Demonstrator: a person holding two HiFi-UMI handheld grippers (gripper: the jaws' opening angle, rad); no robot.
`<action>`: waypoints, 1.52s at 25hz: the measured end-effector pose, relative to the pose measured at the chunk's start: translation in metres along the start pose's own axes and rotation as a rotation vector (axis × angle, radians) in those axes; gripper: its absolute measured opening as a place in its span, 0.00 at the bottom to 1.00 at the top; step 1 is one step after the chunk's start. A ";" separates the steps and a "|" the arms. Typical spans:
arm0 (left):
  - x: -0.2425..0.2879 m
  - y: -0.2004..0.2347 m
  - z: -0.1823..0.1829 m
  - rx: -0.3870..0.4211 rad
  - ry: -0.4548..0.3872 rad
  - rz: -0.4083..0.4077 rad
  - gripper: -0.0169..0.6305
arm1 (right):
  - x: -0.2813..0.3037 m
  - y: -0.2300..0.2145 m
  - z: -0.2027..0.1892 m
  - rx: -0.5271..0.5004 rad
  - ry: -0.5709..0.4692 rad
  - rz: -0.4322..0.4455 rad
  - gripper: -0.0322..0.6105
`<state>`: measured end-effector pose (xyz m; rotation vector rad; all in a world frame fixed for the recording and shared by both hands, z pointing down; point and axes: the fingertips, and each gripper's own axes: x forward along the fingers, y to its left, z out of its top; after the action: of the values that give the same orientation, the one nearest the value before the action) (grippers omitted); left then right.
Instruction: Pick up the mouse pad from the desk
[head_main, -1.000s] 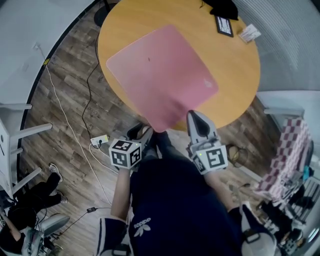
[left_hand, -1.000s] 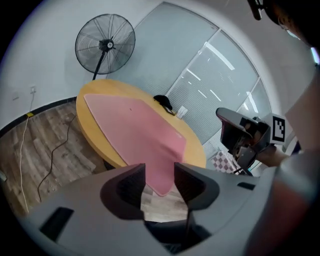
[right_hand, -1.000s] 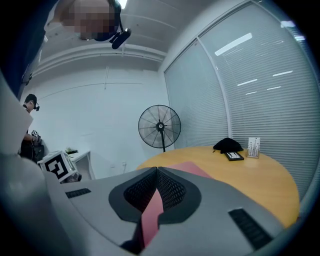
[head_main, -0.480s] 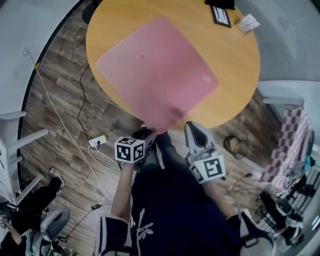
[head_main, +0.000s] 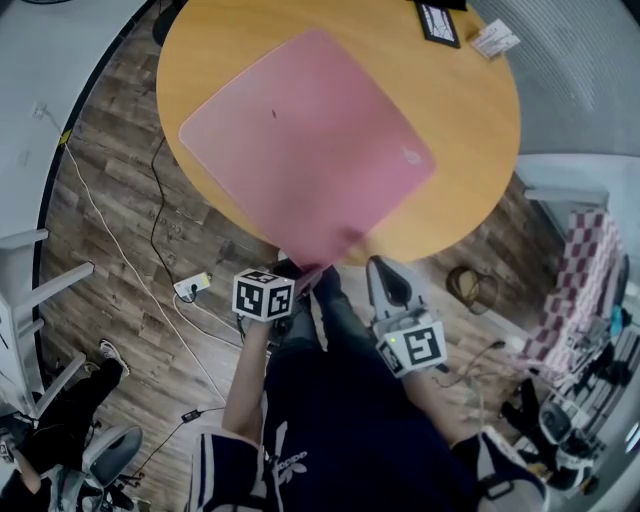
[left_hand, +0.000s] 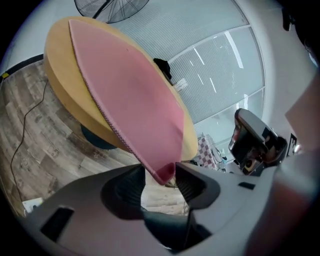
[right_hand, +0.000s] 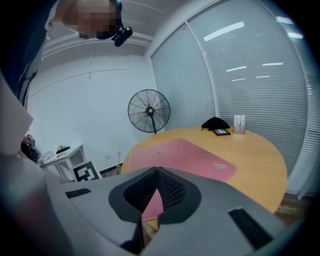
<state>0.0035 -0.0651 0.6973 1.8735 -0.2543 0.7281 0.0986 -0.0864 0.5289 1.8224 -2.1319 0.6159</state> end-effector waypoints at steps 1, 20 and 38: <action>0.002 -0.001 0.001 0.001 0.006 -0.008 0.30 | 0.000 0.000 0.000 -0.001 -0.001 0.000 0.05; -0.003 -0.027 0.015 0.093 -0.004 -0.043 0.06 | -0.010 -0.015 0.004 -0.010 -0.028 -0.003 0.05; -0.031 -0.055 0.068 0.231 -0.242 -0.054 0.06 | -0.003 -0.017 0.037 0.004 -0.101 -0.016 0.05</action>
<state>0.0311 -0.1077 0.6195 2.1829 -0.2821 0.5099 0.1184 -0.1031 0.4977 1.9084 -2.1792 0.5350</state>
